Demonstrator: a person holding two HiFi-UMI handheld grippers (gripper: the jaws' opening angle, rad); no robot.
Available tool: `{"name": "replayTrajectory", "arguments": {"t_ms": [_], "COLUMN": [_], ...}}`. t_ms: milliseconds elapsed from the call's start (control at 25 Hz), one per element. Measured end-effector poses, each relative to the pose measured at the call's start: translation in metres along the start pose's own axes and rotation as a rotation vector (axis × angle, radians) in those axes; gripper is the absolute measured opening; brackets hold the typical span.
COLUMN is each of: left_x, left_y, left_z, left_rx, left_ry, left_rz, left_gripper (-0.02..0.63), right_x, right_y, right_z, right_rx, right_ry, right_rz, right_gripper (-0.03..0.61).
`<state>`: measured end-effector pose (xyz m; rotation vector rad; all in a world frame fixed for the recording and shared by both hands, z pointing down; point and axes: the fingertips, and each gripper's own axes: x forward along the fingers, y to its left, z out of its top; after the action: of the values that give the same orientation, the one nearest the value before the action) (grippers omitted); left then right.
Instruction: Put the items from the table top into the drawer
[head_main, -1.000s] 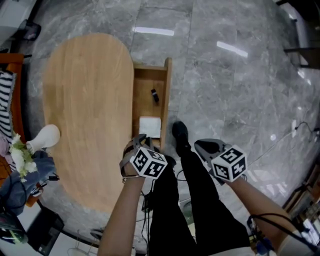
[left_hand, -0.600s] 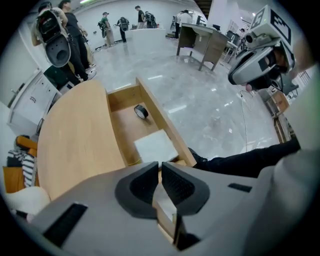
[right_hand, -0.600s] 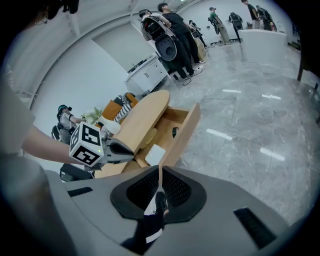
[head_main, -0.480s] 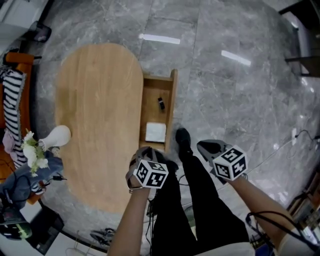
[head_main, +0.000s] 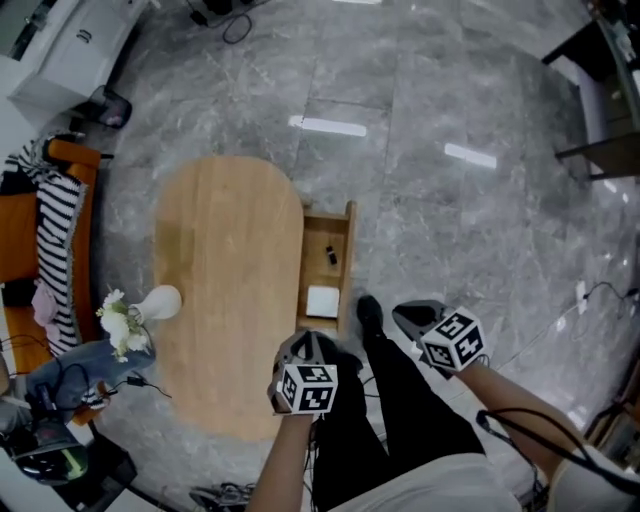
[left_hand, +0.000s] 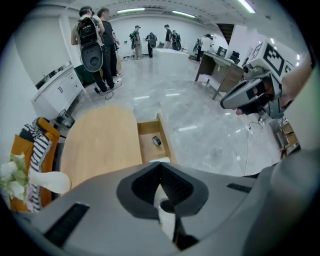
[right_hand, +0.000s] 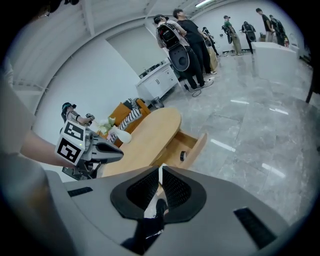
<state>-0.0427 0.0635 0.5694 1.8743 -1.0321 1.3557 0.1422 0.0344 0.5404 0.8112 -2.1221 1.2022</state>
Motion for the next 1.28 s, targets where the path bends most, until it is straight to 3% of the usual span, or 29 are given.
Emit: {"name": "replayTrajectory", "arguments": {"t_ms": [280, 640, 1040, 1280], "left_x": [-0.07, -0.129, -0.189, -0.242], "left_y": [0.01, 0.008, -0.012, -0.005], "left_z": [0.015, -0.004, -0.049, -0.057], "left_rx": [-0.093, -0.153, -0.09, -0.047], "left_ry": [-0.054, -0.132, -0.178, -0.25], "left_rz": [0.014, 0.012, -0.089, -0.092], "left_gripper": [0.002, 0.002, 0.002, 0.002], "right_x": [-0.035, -0.072, -0.102, -0.126], "right_y": [0.028, 0.075, 0.149, 0.191], "right_z": [0.039, 0.024, 0.014, 0.011], "right_rx": [0.039, 0.031, 0.031, -0.005], "right_ry": [-0.058, -0.079, -0.167, -0.218], "right_rz": [-0.007, -0.023, -0.093, -0.113], "right_gripper": [0.046, 0.046, 0.046, 0.046]}}
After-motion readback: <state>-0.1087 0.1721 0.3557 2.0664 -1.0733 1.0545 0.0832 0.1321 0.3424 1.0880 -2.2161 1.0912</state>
